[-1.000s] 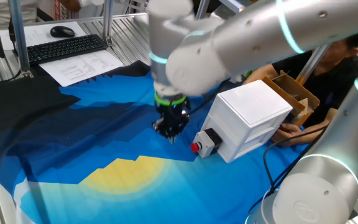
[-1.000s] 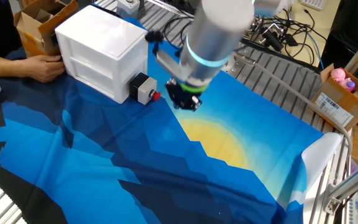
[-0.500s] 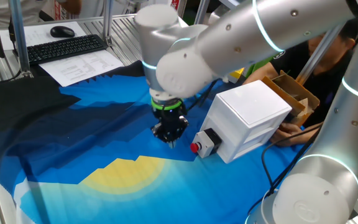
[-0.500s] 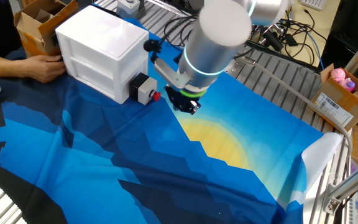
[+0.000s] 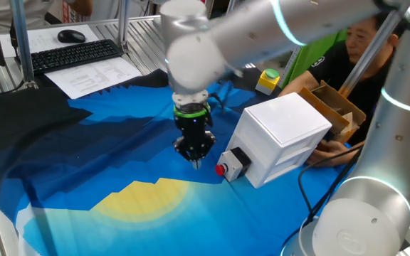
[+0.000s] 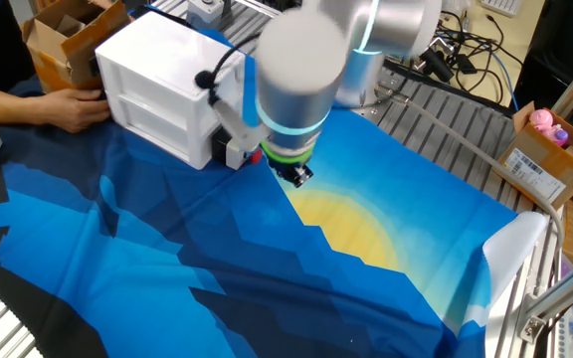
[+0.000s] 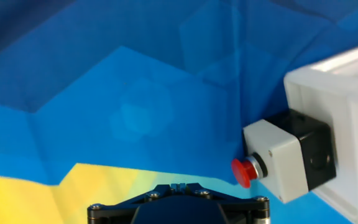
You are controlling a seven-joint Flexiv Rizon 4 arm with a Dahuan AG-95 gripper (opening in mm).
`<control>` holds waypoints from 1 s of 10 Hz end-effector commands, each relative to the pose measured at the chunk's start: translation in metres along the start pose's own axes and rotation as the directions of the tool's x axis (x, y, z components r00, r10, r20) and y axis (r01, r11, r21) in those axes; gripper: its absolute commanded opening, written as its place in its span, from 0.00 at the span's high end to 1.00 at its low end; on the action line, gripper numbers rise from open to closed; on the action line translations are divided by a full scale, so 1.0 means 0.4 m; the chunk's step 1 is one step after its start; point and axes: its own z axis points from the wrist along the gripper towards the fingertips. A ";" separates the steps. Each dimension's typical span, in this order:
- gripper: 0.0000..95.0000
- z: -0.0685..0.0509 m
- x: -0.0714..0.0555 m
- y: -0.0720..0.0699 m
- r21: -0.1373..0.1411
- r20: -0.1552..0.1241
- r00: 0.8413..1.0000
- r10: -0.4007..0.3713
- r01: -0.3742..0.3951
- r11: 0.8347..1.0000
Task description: Press the button horizontally
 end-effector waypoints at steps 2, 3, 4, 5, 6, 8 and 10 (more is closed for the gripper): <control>1.00 -0.001 0.004 -0.005 0.162 0.082 0.995 -0.055 0.041 0.986; 1.00 0.020 0.015 -0.019 0.173 0.095 0.993 -0.072 0.055 0.983; 1.00 0.040 0.020 -0.034 0.173 0.101 0.991 -0.088 0.069 0.982; 1.00 0.049 0.023 -0.041 0.175 0.102 0.990 -0.099 0.080 0.981; 1.00 0.055 0.025 -0.046 0.177 0.106 0.988 -0.109 0.089 0.980; 1.00 0.074 0.030 -0.062 0.182 0.111 0.985 -0.132 0.111 0.977; 1.00 0.089 0.032 -0.071 0.168 0.122 0.983 -0.135 0.113 0.979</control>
